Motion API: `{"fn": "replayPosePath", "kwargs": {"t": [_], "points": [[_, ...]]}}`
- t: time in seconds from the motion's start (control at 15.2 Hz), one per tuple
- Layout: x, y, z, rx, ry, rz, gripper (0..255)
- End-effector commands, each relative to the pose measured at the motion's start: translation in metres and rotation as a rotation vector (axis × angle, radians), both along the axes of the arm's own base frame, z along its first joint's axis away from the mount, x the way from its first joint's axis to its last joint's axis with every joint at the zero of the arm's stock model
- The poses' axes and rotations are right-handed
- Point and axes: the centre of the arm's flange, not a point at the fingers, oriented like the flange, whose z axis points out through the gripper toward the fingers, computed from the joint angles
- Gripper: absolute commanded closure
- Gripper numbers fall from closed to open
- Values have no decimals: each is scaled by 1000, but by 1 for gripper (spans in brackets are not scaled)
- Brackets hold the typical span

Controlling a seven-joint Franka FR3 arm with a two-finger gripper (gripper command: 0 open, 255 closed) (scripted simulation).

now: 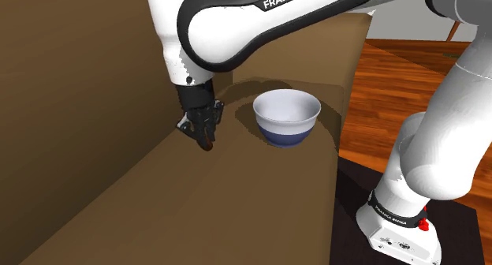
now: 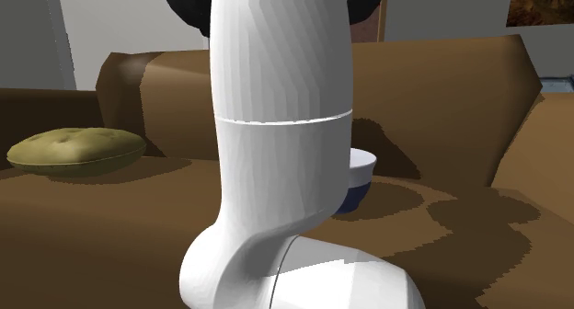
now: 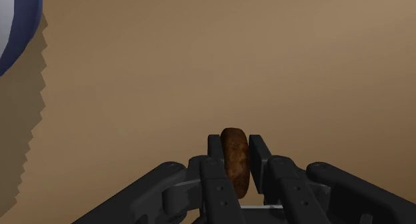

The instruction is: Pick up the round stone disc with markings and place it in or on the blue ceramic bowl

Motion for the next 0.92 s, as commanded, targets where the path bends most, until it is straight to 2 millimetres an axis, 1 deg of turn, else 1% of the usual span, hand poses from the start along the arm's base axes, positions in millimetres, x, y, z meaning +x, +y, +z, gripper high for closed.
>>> {"fn": "replayPosePath", "kwargs": {"t": [0.0,0.86], "points": [[0,0,11,0,0,0,255],[0,0,80,0,0,0,255]]}}
